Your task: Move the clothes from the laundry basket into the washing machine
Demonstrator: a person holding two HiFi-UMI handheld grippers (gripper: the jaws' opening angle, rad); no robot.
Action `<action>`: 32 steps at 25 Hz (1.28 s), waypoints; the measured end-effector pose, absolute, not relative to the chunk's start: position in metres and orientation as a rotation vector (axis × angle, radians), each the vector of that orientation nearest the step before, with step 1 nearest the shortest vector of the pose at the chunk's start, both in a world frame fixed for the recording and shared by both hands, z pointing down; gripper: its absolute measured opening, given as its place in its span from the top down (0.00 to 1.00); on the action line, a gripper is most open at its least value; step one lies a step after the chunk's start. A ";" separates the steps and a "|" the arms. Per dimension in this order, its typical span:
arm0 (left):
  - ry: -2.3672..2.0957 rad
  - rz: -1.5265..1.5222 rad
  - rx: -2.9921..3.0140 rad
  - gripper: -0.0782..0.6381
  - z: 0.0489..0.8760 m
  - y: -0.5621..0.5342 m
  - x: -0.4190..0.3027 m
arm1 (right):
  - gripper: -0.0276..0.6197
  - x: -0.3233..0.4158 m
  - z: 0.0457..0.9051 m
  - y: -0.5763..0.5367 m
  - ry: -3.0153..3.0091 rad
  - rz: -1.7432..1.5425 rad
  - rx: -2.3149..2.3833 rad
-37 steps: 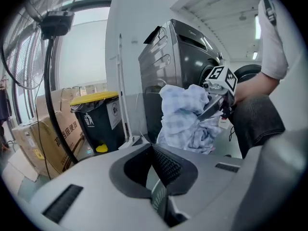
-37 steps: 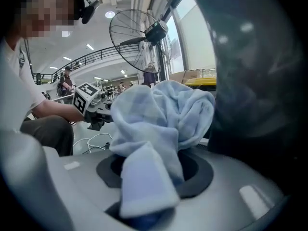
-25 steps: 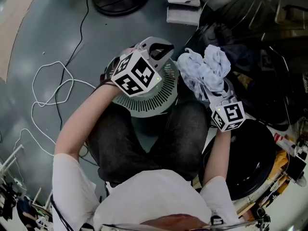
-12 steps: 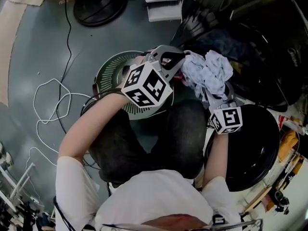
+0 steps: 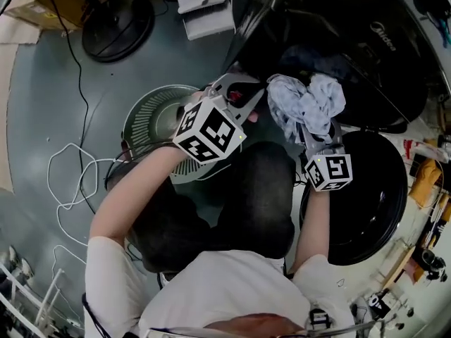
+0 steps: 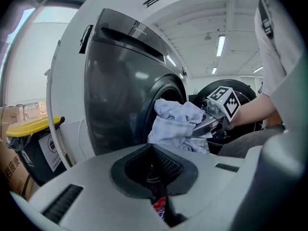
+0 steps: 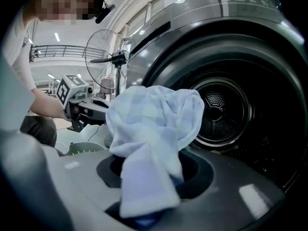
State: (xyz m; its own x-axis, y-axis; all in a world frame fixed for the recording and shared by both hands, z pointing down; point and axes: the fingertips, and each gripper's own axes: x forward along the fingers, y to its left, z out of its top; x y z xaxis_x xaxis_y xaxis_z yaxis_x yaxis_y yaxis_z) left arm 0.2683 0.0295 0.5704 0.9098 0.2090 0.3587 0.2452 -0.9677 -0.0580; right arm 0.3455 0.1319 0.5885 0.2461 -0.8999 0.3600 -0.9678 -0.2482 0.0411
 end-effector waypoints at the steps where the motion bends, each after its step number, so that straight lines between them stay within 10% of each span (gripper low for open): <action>1: -0.354 -0.535 -2.974 0.88 0.571 0.031 0.271 | 0.64 0.352 0.587 0.135 -1.720 0.384 2.297; 32: -0.358 -0.499 -3.094 0.88 0.576 0.055 0.301 | 0.63 0.495 0.574 0.190 -1.210 0.102 2.703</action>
